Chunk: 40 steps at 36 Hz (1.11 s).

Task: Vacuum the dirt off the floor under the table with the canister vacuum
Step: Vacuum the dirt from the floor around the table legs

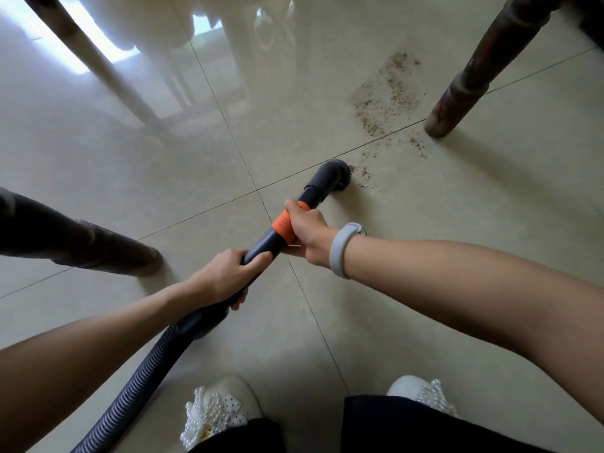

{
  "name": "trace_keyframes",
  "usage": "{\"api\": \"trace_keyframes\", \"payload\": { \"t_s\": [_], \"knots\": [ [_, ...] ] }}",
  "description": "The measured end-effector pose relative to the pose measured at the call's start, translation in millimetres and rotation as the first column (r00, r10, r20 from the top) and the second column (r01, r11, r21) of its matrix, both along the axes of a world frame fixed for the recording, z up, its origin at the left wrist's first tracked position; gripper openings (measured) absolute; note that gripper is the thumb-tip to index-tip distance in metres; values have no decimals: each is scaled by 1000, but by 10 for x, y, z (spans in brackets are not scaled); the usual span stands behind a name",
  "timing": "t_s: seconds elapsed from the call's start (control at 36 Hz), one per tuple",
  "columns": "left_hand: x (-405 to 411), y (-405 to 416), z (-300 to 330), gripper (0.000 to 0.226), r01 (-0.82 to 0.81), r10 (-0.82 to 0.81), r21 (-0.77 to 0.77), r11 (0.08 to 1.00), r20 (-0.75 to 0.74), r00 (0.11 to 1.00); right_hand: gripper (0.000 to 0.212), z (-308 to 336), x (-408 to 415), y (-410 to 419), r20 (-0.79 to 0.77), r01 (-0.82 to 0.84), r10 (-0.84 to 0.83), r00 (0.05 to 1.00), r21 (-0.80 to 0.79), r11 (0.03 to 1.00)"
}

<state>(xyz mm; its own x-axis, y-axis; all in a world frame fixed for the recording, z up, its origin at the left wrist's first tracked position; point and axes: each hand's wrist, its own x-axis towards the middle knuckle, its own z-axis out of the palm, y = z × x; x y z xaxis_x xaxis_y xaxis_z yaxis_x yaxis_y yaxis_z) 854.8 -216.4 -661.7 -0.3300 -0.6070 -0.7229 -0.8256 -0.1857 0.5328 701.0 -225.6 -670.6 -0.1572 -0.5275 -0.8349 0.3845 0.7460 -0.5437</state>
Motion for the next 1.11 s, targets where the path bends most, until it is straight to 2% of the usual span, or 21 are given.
{"api": "trace_keyframes", "payload": {
  "t_s": [0.17,0.33,0.64,0.81,0.94,1.11],
  "knots": [
    [-157,-199,62,41,-15,15,18,1000,-5,1000,25,71,-78,-176,-10,28,-28,1000,-16,999],
    [-311,-239,108,42,2,-1,61,998,-14,1000,21,89,-212,-172,-22,60,-60,998,-26,998],
    [-294,-20,103,40,176,-180,88,980,33,983,31,-19,-293,267,20,110,-111,994,40,993],
    [-336,47,68,40,228,-233,102,968,46,971,30,-103,-347,417,16,139,-140,990,45,989],
    [-434,-62,35,40,189,-191,40,981,60,980,26,-72,-422,242,-15,136,-136,991,6,991],
    [-709,-215,42,44,42,-42,-20,999,-3,999,23,67,-605,-149,-48,83,-84,995,-34,996]
  ]
}}
